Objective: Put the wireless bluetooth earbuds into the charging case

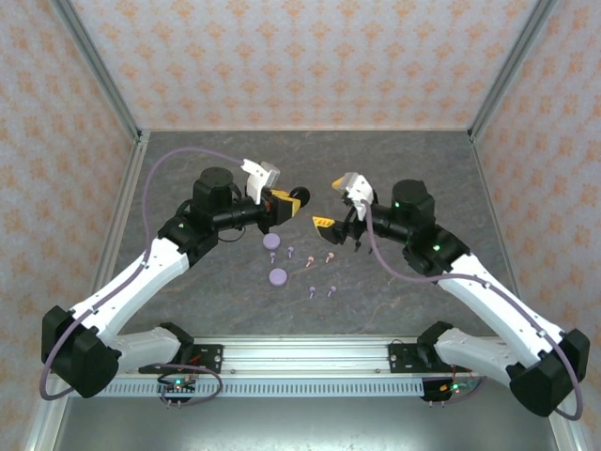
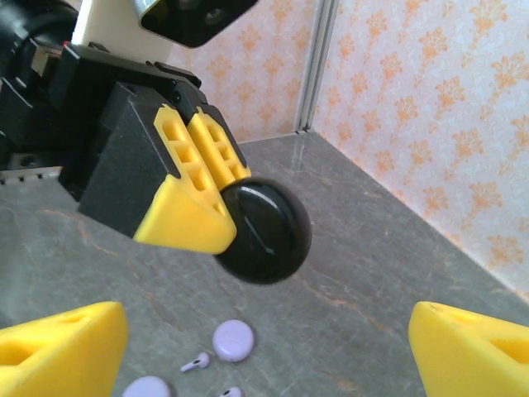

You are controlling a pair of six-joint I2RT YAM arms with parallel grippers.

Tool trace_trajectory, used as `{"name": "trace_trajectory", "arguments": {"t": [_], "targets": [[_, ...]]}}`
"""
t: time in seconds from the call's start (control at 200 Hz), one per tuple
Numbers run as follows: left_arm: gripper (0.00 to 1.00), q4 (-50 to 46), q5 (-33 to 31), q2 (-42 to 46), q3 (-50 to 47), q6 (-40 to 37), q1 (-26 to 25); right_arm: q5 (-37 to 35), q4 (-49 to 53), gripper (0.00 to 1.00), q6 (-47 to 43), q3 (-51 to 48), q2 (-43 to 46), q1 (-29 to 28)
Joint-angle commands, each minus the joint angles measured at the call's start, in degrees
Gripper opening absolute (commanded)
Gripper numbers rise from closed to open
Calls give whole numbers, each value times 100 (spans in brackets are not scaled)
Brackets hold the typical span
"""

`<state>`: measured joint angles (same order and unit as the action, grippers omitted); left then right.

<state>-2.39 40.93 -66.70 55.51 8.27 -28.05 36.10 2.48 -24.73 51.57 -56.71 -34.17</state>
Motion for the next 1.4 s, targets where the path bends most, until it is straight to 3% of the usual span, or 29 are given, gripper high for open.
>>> {"name": "trace_trajectory", "arguments": {"t": [0.0,0.17,0.37,1.091,1.396], "targets": [[2,585,77,211,-227,-942,-39,442,-621,88,990,-438,311,85],[0,674,416,369,-336,-1555,-101,353,-1172,87,1448,-758,413,95],[0,421,563,344,-269,-1927,-185,435,-1204,81,1763,-461,49,252],[0,177,561,250,-185,-2118,-265,612,-835,78,1752,527,-998,394],[0,311,293,338,-375,-2163,-273,569,-647,78,2186,574,-559,600]]}}
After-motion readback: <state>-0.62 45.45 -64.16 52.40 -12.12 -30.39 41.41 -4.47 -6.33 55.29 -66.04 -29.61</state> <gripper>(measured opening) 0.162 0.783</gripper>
